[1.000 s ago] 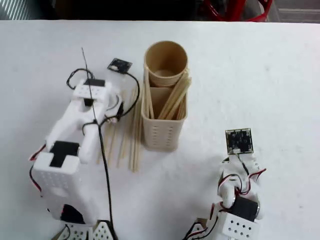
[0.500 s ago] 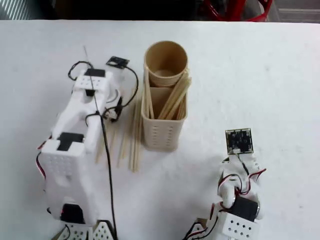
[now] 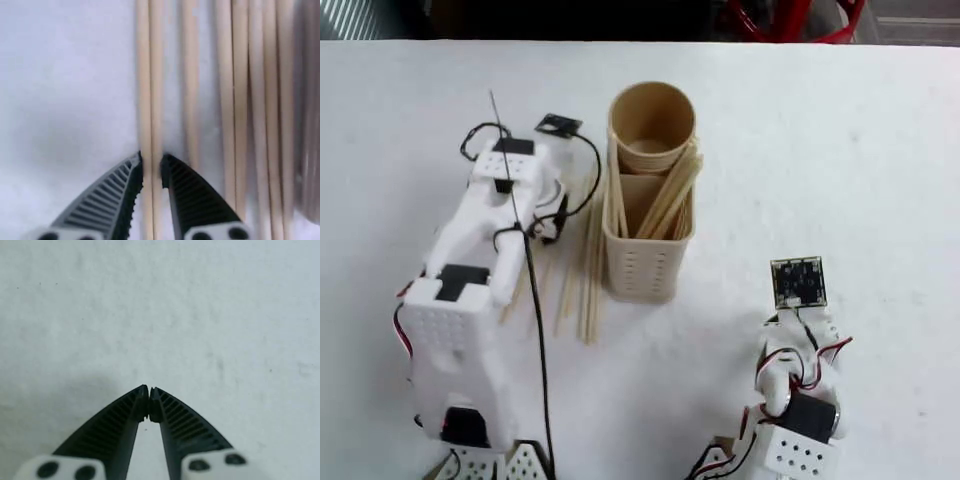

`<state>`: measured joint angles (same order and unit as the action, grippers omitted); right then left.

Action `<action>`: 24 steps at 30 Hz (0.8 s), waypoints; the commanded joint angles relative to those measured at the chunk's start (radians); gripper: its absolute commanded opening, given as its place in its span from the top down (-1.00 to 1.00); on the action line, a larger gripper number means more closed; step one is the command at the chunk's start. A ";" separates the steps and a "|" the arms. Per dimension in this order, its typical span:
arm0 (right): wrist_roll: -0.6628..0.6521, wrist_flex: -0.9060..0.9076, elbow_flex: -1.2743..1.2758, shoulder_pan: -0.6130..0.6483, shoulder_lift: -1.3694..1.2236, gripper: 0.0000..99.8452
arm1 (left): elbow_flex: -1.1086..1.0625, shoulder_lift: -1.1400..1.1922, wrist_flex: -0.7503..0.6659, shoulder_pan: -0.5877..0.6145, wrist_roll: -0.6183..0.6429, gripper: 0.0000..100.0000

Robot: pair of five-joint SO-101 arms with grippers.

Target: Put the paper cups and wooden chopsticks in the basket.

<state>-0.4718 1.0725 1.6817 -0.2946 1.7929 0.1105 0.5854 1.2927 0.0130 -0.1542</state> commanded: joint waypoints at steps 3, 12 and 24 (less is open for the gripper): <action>-0.002 0.004 0.009 -0.007 0.004 0.96 | -0.002 -0.008 0.006 0.008 0.000 0.96; -0.002 0.004 0.009 -0.007 0.004 0.96 | -0.057 -0.200 0.014 0.030 -0.018 0.96; -0.002 0.004 0.009 -0.007 0.004 0.96 | -0.264 -0.931 -0.038 -0.010 0.015 0.96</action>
<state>-0.4718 1.0725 1.6817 -0.2946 1.7929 -0.1857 -0.1266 1.2405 0.0299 -0.1496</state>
